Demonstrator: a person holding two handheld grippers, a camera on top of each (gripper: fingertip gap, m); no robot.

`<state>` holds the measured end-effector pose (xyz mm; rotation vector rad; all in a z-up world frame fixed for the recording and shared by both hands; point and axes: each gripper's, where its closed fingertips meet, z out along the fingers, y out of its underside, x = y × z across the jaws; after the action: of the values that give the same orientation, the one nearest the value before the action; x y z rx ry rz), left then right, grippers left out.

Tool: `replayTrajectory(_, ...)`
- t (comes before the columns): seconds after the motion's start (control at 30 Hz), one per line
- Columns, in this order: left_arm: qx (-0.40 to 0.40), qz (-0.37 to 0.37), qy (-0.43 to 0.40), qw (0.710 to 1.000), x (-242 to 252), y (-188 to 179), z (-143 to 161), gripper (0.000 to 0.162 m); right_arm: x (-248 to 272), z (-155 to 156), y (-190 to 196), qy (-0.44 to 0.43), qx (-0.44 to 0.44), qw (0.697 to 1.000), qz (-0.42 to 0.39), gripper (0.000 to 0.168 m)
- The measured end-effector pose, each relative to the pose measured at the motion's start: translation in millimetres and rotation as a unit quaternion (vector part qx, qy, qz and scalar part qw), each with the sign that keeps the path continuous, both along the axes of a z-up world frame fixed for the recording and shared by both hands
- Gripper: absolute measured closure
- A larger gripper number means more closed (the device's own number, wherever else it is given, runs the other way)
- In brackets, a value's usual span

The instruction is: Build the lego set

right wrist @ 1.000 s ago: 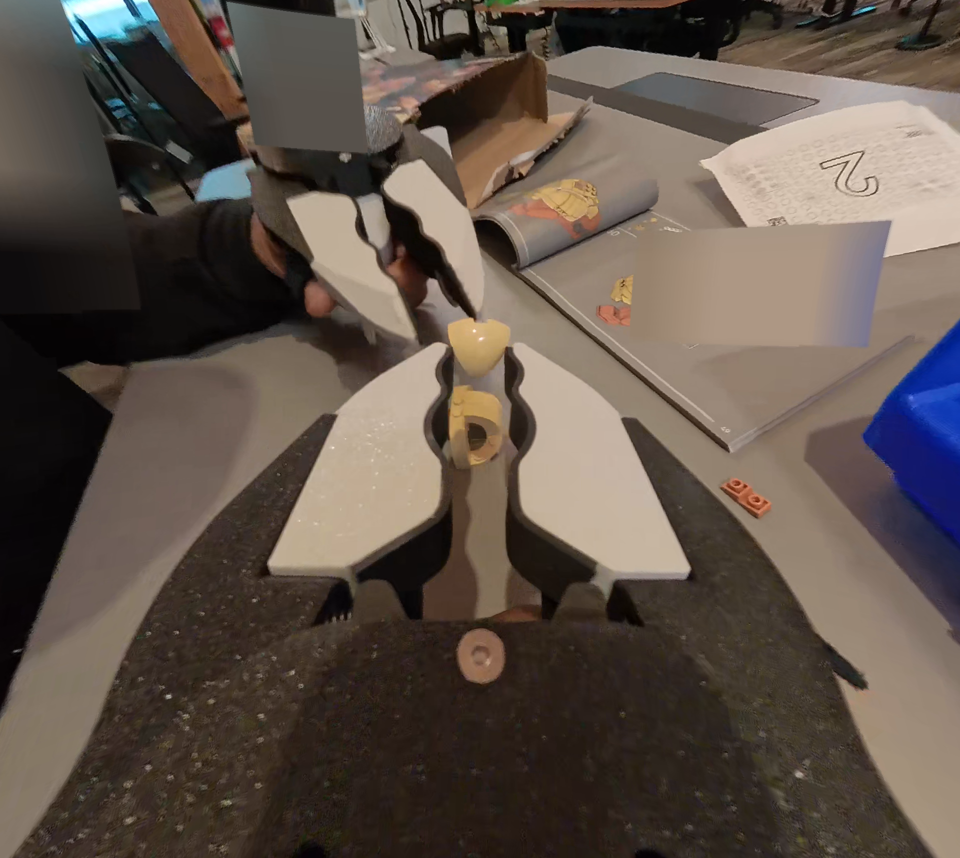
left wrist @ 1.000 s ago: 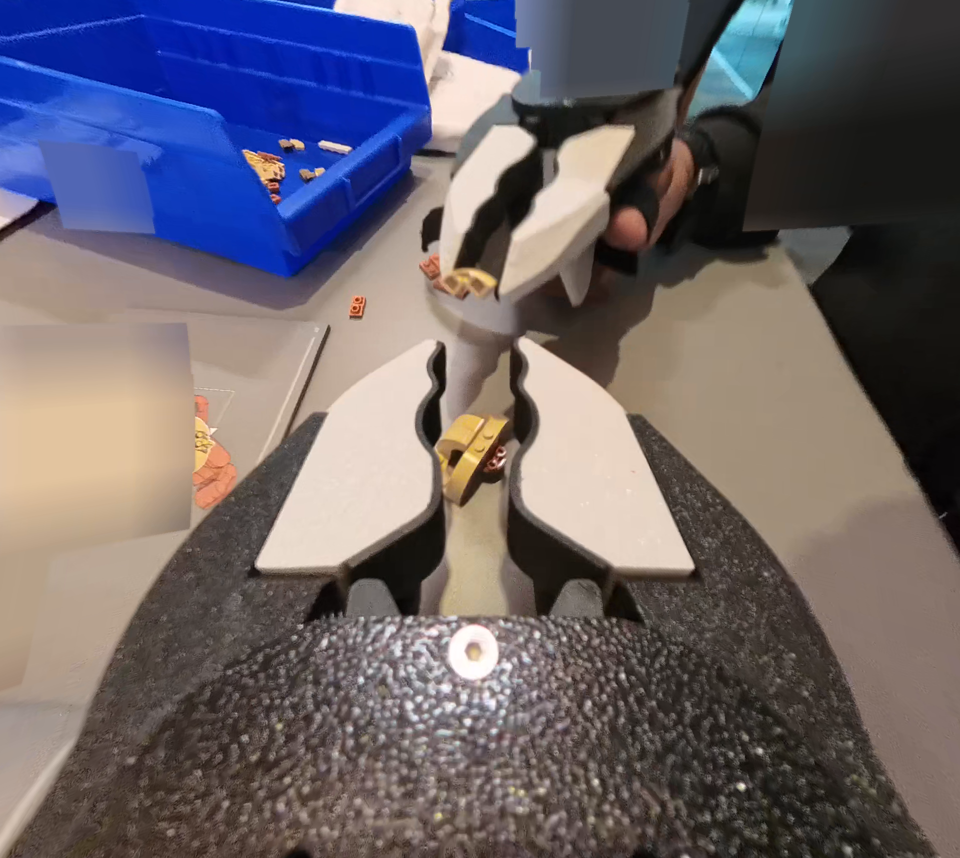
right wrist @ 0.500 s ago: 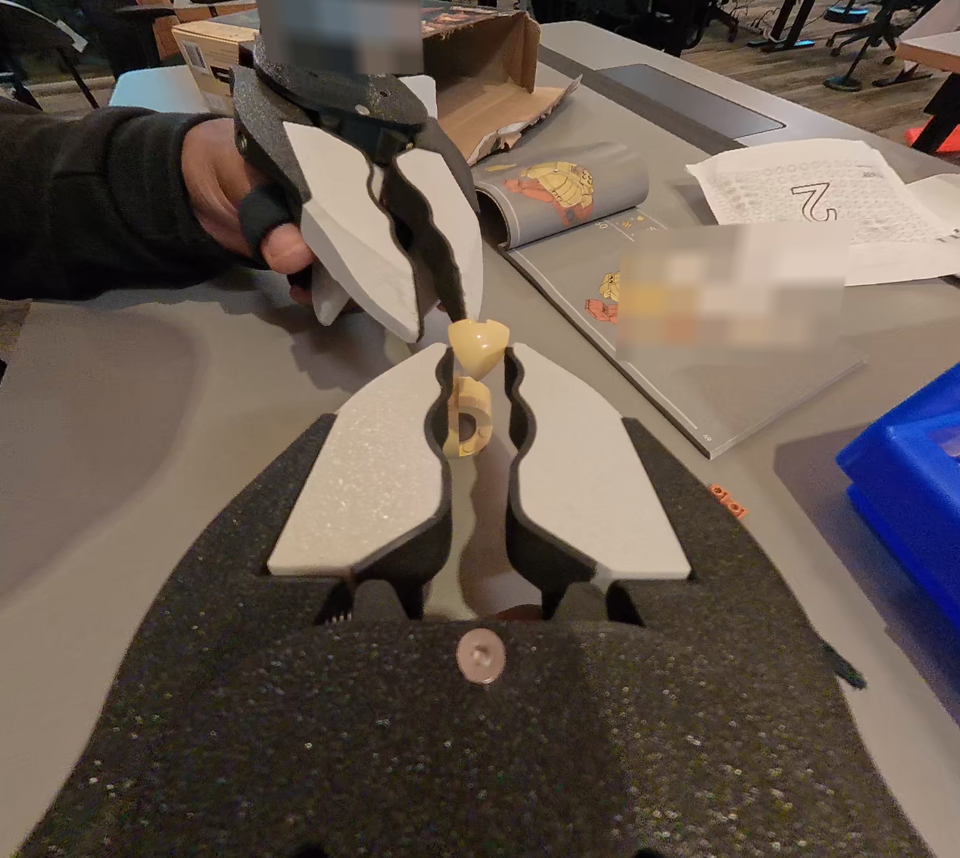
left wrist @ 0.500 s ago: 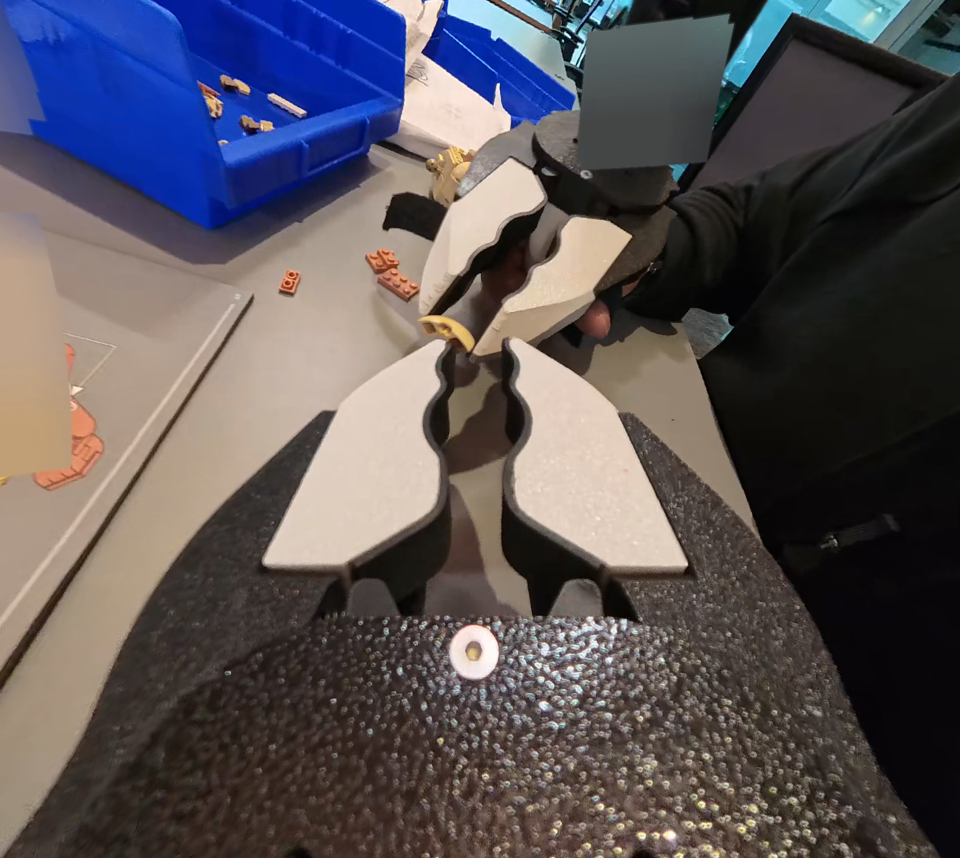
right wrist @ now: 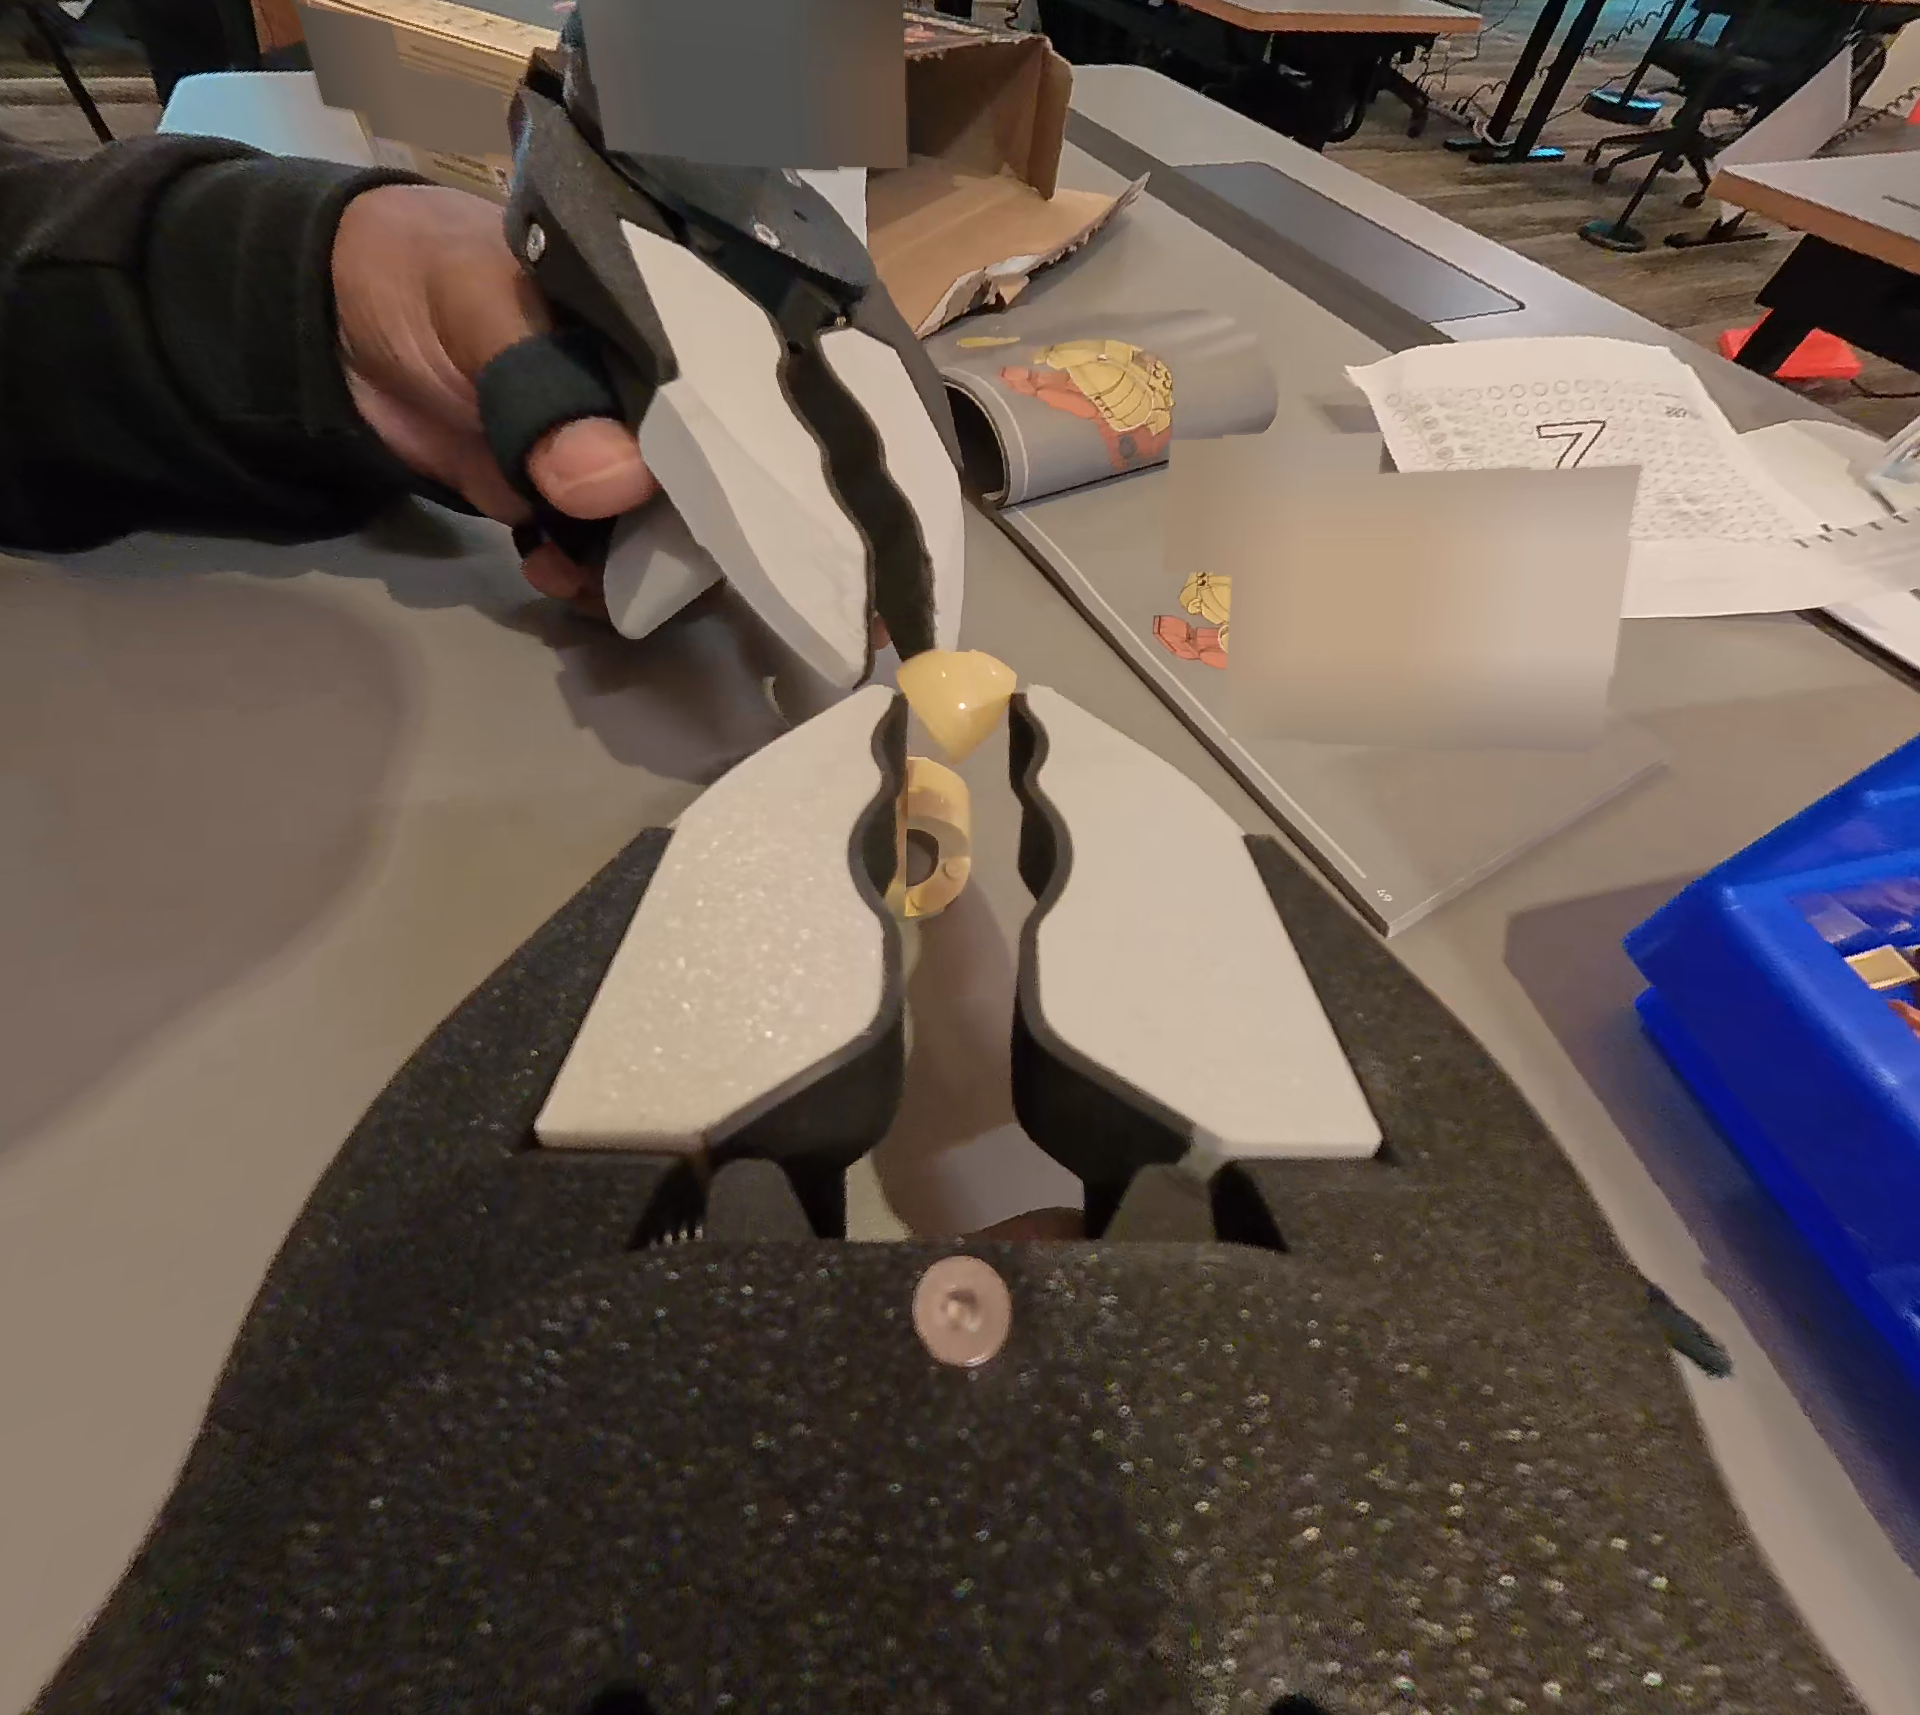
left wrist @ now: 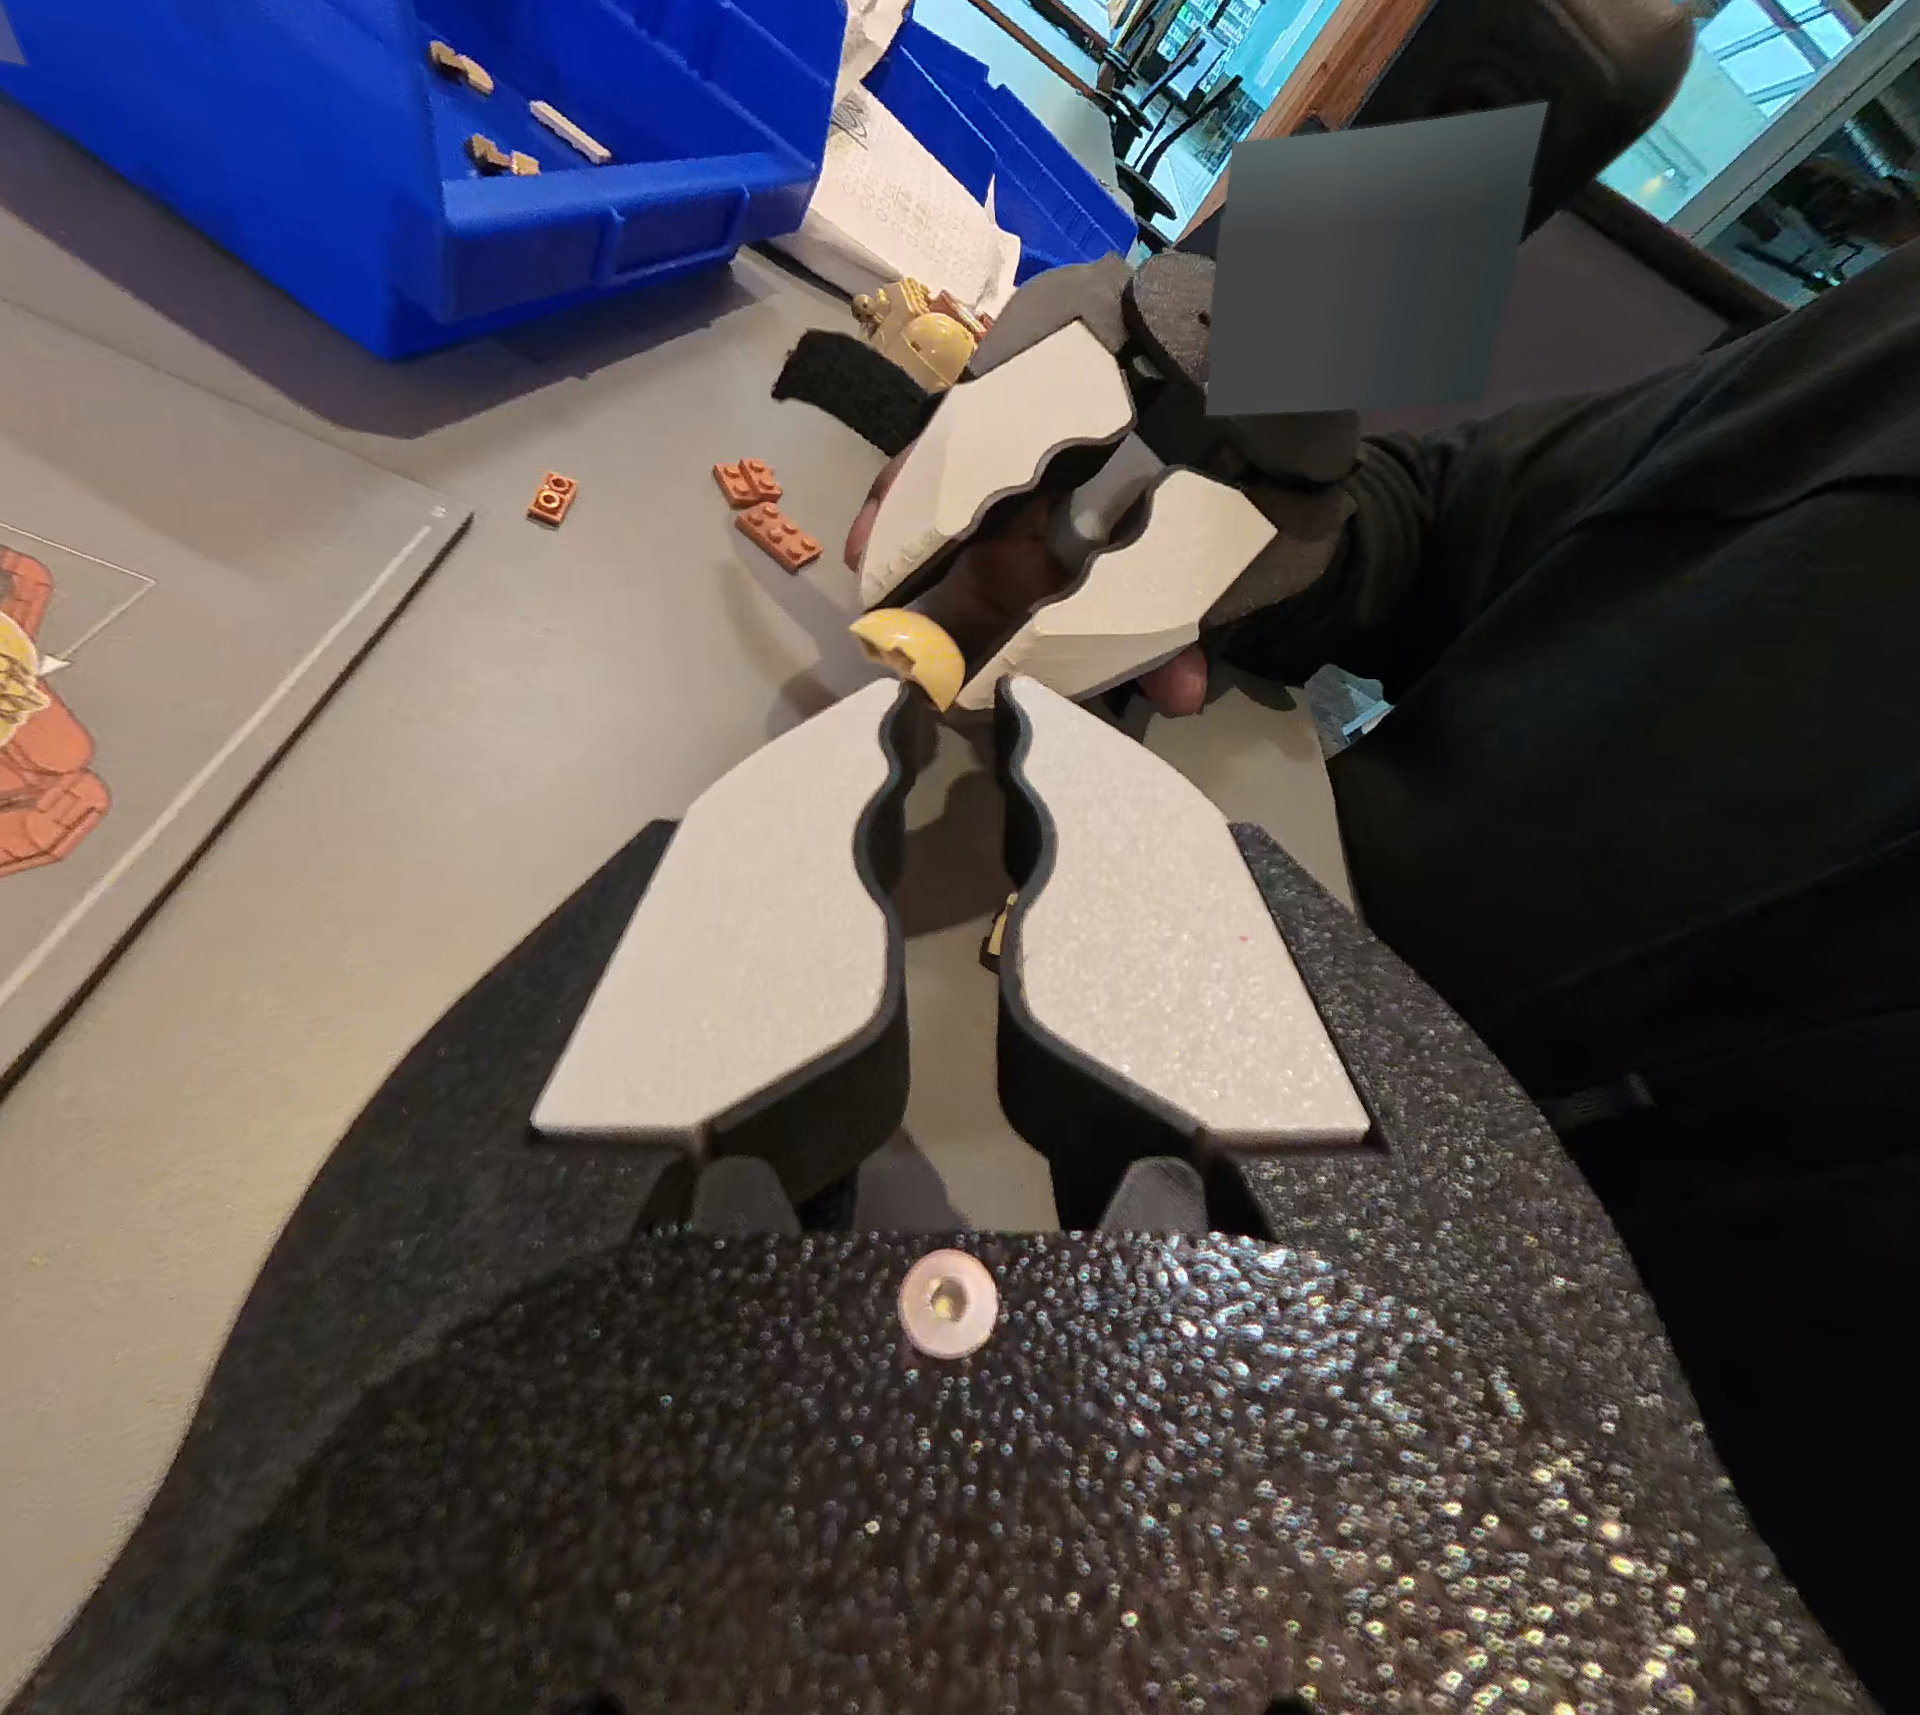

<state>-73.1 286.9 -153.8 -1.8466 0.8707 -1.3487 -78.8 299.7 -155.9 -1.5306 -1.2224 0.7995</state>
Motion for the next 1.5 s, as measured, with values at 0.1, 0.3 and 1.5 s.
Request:
replayTrajectory(0.1, -0.014, 0.004, -0.001, 1.0, 0.6, 0.0, -1.4, 0.149, -0.2, -0.1, 0.2, -0.006, 0.015, 1.0, -0.003, 0.15)
replayTrajectory(0.3, -0.038, 0.01, -0.009, 0.999, 0.8, 0.8, -2.4, 0.149, -0.5, -0.6, 1.0, -0.017, 0.044, 0.999, -0.011, 0.15)
replayTrajectory(1.5, -0.051, 0.005, -0.032, 0.998, -1.4, -0.1, 4.9, 0.147, 2.3, 3.1, 5.8, -0.027, 0.095, 0.995, -0.033, 0.152)
